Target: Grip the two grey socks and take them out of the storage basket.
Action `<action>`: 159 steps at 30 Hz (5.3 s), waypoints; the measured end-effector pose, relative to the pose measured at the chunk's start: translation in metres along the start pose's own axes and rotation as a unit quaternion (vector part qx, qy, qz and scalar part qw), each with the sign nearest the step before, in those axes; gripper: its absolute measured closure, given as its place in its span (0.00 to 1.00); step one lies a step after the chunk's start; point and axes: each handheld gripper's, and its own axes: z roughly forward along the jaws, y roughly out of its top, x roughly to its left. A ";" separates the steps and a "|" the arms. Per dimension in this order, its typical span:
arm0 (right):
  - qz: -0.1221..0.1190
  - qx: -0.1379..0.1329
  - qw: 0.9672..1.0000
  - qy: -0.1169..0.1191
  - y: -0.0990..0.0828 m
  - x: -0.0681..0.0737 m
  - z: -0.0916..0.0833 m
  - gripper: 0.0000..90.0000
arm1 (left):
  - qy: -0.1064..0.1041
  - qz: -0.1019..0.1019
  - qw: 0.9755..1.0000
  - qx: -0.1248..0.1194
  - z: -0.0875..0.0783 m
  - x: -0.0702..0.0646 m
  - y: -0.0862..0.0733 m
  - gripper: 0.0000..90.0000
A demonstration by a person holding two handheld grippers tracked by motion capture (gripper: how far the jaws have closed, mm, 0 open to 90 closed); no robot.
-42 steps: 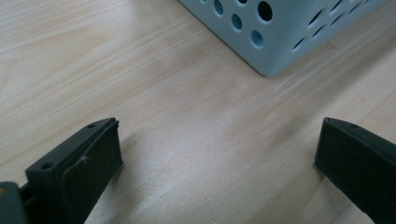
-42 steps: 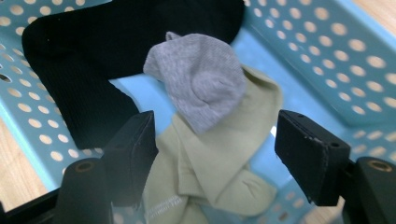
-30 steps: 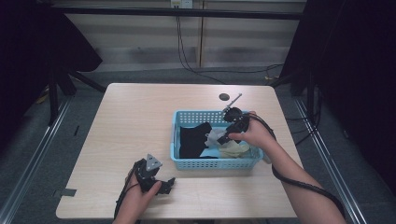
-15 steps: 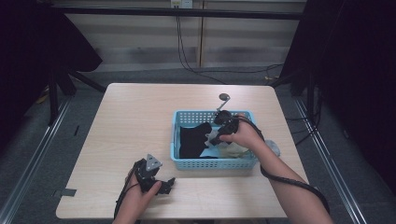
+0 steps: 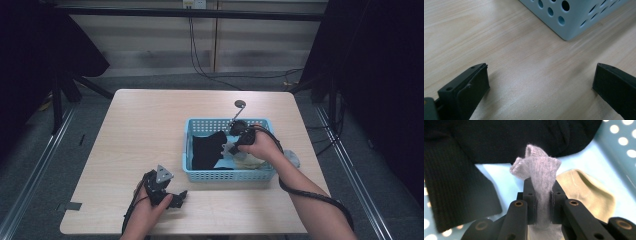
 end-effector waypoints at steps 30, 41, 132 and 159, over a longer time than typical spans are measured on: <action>0.016 0.010 1.000 0.014 -0.012 -0.004 -0.072 0.88 | 0.000 0.001 1.000 0.003 0.000 0.000 0.000 0.00; 0.021 0.003 1.000 0.007 -0.022 -0.010 -0.096 0.88 | 0.000 0.002 1.000 0.003 0.000 0.000 0.000 0.00; 0.110 -0.008 0.994 -0.023 -0.149 -0.040 -0.120 0.84 | 0.002 0.006 1.000 0.005 -0.001 0.001 0.000 0.00; 0.109 -0.028 0.993 -0.029 -0.175 -0.004 -0.094 0.40 | 0.004 0.008 1.000 0.006 -0.001 0.001 0.000 0.00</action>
